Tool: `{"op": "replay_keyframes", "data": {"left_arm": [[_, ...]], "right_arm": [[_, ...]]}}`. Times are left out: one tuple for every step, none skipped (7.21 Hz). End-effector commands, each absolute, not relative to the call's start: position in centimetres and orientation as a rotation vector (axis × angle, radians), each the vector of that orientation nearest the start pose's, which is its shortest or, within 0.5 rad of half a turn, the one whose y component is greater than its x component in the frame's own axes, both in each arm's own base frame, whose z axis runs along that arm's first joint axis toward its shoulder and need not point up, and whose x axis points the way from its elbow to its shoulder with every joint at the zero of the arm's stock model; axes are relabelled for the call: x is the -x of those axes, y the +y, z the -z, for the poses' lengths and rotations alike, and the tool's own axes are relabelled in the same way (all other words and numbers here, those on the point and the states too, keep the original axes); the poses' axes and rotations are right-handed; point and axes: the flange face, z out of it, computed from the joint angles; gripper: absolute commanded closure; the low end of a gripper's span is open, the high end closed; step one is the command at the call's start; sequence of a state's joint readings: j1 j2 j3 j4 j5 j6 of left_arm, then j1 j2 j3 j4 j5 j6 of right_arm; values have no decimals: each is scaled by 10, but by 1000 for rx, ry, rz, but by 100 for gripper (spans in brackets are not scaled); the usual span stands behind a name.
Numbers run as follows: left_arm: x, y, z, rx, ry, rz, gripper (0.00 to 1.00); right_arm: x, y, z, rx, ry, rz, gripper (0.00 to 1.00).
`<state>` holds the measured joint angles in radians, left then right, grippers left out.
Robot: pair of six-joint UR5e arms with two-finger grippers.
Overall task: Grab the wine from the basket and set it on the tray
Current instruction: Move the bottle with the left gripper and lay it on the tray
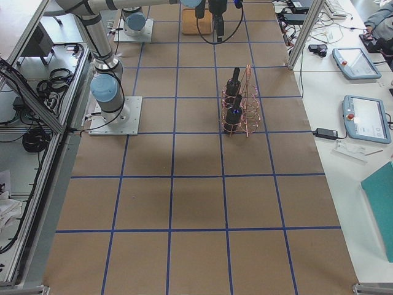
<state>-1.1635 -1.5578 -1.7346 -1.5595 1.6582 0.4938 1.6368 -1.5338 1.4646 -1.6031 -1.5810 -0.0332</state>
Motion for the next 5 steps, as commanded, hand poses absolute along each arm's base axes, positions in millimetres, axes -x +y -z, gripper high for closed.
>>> {"op": "replay_keyframes", "data": {"left_arm": [[-92,-478,-398,-113,3128,-304,100],[-98,-478,-396,-120,3132,-313,100],[-100,-481,-389,-119,3136,-331,100],[-100,-481,-387,-119,3140,-339,100],[-100,-481,-387,-119,3140,-339,100]], "right_arm": [[-167,-506,-525,154,3135,159,0],[-166,-507,-525,151,3137,162,0],[-167,-506,-525,151,3135,159,0],[-166,-507,-524,151,3137,152,0],[-166,-507,-523,149,3137,150,0]]}}
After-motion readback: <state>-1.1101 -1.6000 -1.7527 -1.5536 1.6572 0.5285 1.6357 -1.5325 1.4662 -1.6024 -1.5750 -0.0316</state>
